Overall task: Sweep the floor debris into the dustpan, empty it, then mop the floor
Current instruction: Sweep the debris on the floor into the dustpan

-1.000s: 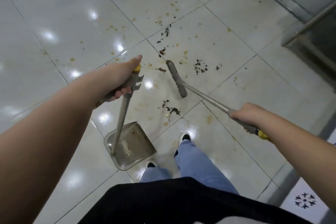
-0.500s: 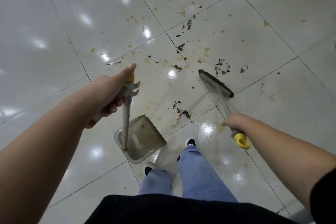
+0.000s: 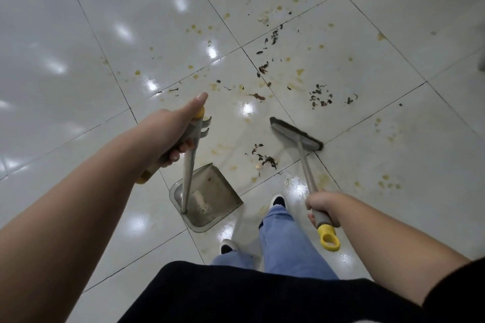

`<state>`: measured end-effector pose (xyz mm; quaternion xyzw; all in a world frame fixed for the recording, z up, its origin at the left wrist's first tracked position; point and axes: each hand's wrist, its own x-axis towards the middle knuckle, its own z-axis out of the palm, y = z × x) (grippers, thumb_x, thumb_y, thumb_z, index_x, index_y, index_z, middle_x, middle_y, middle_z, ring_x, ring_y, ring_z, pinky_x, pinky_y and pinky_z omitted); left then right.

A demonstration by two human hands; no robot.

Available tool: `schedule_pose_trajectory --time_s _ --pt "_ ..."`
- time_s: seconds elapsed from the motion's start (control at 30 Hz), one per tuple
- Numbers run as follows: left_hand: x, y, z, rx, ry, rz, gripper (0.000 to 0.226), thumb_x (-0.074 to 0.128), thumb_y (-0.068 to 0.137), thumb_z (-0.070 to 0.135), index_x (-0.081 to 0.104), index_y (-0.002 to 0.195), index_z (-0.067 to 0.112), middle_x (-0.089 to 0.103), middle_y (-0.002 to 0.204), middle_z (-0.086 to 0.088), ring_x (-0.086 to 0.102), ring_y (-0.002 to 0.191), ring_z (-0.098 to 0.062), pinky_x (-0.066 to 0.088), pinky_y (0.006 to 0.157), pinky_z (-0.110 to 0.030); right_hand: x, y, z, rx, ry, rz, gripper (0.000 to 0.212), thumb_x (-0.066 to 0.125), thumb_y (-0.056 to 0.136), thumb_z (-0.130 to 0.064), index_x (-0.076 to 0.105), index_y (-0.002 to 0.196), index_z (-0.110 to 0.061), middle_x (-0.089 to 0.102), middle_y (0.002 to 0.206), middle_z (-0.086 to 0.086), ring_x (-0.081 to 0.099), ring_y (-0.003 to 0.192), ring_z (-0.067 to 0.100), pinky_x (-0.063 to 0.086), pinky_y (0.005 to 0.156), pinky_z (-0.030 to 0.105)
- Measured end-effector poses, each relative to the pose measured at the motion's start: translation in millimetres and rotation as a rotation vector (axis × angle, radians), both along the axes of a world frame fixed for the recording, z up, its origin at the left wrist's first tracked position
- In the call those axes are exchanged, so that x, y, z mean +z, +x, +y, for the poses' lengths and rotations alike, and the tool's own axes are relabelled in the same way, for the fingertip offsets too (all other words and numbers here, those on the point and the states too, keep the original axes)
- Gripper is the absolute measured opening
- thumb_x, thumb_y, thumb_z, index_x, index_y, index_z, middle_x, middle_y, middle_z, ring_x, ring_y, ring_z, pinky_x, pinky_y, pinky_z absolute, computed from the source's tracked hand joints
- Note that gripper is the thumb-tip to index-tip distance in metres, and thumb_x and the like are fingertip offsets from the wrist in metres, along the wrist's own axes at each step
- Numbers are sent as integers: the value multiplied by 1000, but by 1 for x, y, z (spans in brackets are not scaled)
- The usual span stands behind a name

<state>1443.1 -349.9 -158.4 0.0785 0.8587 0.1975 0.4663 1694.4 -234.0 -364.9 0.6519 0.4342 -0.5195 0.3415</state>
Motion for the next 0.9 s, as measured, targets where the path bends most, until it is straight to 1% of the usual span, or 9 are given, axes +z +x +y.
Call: schedule_pose_trajectory --time_s 0.07,0.13,0.17,0.23,0.3,0.37,0.5,0.77,0.9 --pt "1 0 -16 -3 3 0 78 36 79 75 59 77 1 44 34 3 34 33 -13 31 35 -16 12 2 -31 61 -79 -30 13 36 95 -9 40 107 -5 49 62 8 45 46 14 43 39 20" --pt "0 -1 -36 -14 22 6 74 35 81 75 53 70 3 43 35 2 34 34 -13 31 36 -17 19 4 -63 44 -160 -38 12 38 94 -10 44 102 -3 47 57 6 43 42 14 40 37 18" --pt "-1 -3 -46 -25 40 6 73 34 81 75 51 68 5 42 36 1 33 33 -13 31 35 -17 22 5 -77 40 -182 -32 10 39 94 -11 45 95 -3 46 55 6 42 39 13 38 36 18" --pt "-1 -7 -69 -44 88 0 72 34 80 75 50 66 6 41 37 1 33 32 -12 30 33 -17 31 10 -96 31 -187 -10 18 39 93 -11 43 75 -7 45 46 4 40 30 13 36 36 17" --pt "-1 -10 -89 -56 114 -1 73 34 80 76 51 67 6 41 40 0 33 32 -12 29 31 -18 43 18 -102 -50 -151 30 23 40 92 -7 40 69 -7 40 34 4 36 24 13 34 36 14" --pt "-1 -10 -108 -56 131 -1 73 35 80 76 54 68 6 42 41 0 33 33 -12 29 30 -18 54 28 -98 -148 -87 52 23 42 92 -6 38 69 -6 38 31 4 35 21 13 34 33 11" --pt "-2 -8 -126 -36 144 -10 71 35 81 75 53 69 7 43 43 0 33 33 -12 29 31 -14 73 37 -97 -276 -24 89 19 46 91 -5 39 73 -5 39 33 5 36 19 12 36 30 11" --pt "1 -54 -136 -9 79 -129 74 38 77 76 54 65 6 41 45 -1 36 33 -12 30 38 -17 89 6 -68 -277 56 137 20 44 92 -6 39 73 -6 39 31 5 35 18 12 35 28 11" --pt "3 -79 -128 1 68 -131 75 41 72 80 56 65 7 44 41 1 38 31 -10 31 33 -16 85 -29 -50 -281 38 180 19 42 93 -7 39 75 -6 39 31 5 35 18 11 35 28 11"
